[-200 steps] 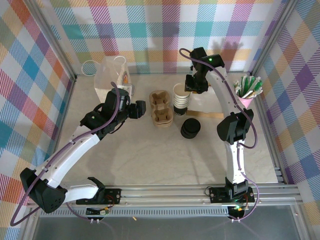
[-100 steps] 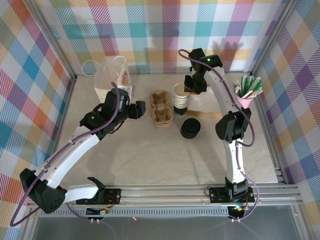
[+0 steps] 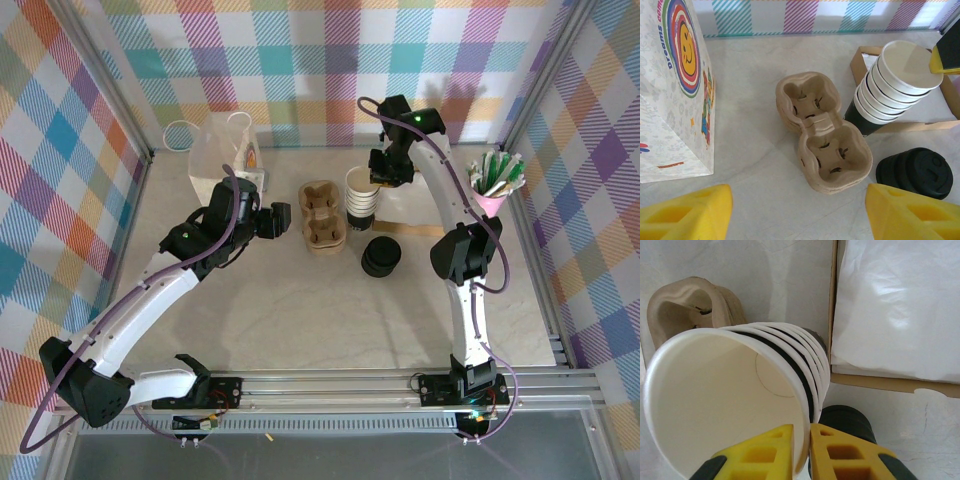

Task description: Pack the takeout coffee

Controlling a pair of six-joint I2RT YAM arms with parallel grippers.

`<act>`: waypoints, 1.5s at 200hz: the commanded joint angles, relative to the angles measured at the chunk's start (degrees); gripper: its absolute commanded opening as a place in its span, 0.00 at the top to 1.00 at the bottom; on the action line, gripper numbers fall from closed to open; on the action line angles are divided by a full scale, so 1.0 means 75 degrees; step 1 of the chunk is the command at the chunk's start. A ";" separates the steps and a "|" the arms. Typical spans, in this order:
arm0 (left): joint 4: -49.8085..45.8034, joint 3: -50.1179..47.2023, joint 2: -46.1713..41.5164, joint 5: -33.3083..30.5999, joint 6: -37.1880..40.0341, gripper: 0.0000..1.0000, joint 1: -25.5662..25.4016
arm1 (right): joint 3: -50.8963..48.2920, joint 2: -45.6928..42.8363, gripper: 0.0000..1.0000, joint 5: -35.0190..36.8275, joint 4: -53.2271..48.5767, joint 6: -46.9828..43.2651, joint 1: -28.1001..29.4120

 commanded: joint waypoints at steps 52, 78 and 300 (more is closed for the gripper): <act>-0.0042 -0.0204 -0.0282 -0.0169 0.0116 0.29 -0.0069 | 0.0292 0.0035 0.90 -0.0054 -0.0372 0.0082 0.0042; -0.0023 -0.0227 -0.0315 -0.0181 0.0104 0.29 -0.0067 | 0.0295 0.0012 0.90 -0.0022 -0.0404 0.0126 0.0042; 0.0048 -0.0002 -0.0173 0.0006 0.0341 0.29 -0.0065 | 0.0981 -0.0119 1.00 -0.0379 -0.0828 0.0052 -0.0122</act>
